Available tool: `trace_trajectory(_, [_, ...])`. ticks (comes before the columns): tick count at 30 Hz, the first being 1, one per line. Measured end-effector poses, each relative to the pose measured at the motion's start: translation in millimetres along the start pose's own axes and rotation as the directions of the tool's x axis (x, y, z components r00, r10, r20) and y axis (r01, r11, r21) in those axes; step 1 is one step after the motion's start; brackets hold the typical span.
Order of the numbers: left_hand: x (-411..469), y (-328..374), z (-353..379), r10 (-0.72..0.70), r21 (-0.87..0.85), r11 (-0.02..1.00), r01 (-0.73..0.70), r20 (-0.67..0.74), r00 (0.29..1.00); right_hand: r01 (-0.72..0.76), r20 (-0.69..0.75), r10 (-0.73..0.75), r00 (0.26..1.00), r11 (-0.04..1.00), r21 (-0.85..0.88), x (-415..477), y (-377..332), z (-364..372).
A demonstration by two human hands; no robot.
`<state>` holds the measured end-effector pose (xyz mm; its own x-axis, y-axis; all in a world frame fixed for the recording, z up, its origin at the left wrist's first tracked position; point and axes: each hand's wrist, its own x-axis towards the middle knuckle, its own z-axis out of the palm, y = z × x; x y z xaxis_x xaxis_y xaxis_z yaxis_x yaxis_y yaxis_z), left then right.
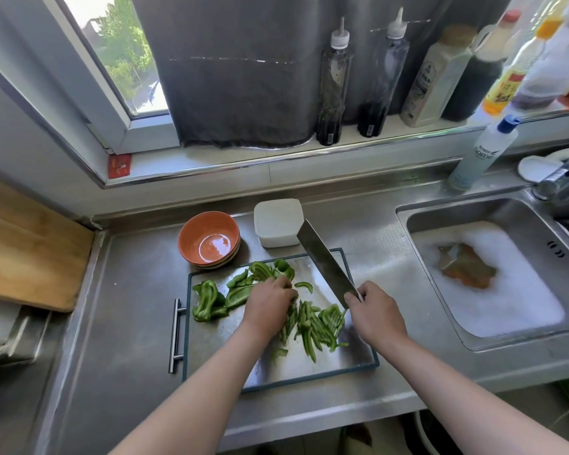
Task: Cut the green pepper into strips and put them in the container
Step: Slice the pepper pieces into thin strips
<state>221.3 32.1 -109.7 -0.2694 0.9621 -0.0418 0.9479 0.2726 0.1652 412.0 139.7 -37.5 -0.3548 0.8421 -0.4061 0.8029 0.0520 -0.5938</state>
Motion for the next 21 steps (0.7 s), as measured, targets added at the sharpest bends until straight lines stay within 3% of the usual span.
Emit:
trace_trajectory(3, [5,1,0,0.053,0.14,0.989,-0.055,0.023,0.998,0.022,0.008,-0.022,1.0,1.0,-0.014,2,-4,0])
trace_trajectory(6, [3,5,-3,0.076,0.173,0.982,-0.071,-0.021,0.997,0.045,0.019,-0.044,0.999,0.999,-0.023,1,-7,1])
trace_trajectory(10, [-16,-1,-2,-0.034,-0.132,0.991,0.008,-0.198,0.98,0.094,0.063,-0.093,0.994,0.995,-0.021,-4,-15,1])
trace_trajectory(12, [-42,-9,-4,-0.082,-0.251,0.968,0.029,-0.202,0.976,0.142,0.109,-0.139,0.984,0.99,-0.022,-10,-21,4])
trace_trajectory(21, [-156,-63,15,-0.337,-0.399,0.879,0.259,-0.136,0.932,0.398,0.408,-0.285,0.867,0.889,-0.226,-51,-50,48])
